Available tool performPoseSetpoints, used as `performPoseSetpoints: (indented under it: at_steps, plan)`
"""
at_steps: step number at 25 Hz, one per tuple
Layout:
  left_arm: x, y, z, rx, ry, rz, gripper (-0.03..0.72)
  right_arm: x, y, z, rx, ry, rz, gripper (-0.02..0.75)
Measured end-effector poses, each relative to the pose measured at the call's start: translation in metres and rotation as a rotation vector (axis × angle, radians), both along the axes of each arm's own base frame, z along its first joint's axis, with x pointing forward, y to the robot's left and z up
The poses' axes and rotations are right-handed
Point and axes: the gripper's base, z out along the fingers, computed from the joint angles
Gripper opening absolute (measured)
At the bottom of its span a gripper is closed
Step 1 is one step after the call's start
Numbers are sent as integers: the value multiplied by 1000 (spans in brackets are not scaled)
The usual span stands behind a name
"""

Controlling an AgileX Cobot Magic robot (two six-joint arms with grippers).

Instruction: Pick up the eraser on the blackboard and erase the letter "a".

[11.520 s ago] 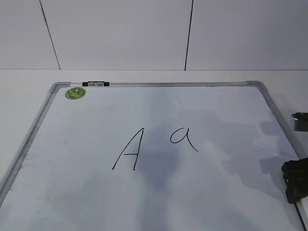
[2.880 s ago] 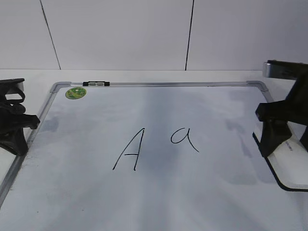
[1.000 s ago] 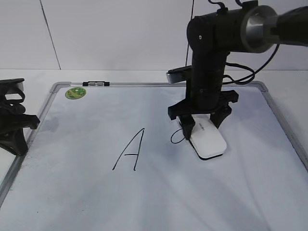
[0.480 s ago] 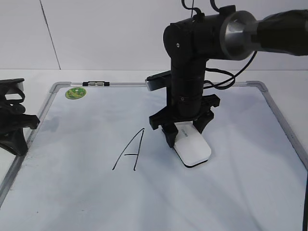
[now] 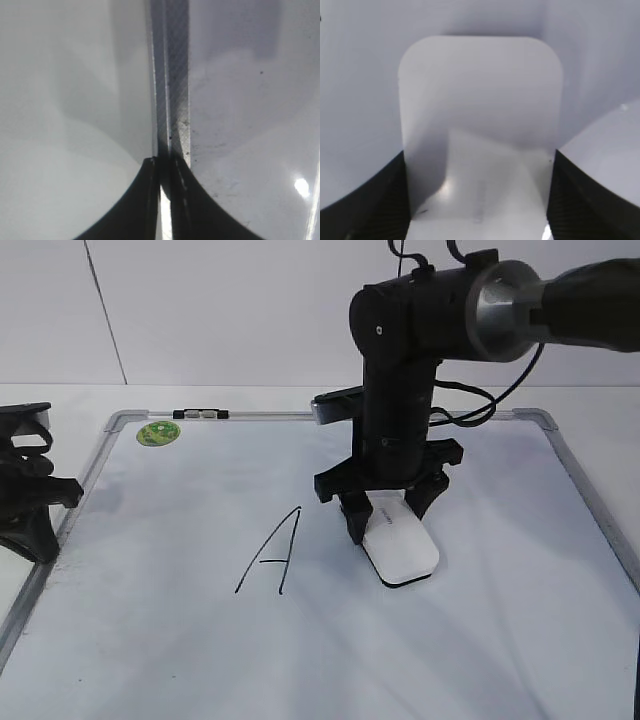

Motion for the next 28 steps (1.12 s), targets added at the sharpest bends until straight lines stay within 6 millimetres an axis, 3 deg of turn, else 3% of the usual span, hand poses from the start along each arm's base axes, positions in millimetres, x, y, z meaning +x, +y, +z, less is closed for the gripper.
performPoseSetpoints:
  at_steps: [7,17,21,24,28]
  plan:
    - [0,0,0,-3,-2,3,18,19,-37,0,-1,-6,-109,556]
    - [0,0,0,-4,-3,4,18,32,-47,13,23,-48,-144,556]
    - [0,0,0,-4,-3,4,18,26,-48,57,73,-141,-139,556]
    - [0,0,0,-4,-3,4,18,14,-53,101,121,-230,-139,556]
    - [0,0,0,-4,-3,4,18,-2,-60,144,162,-318,-138,556]
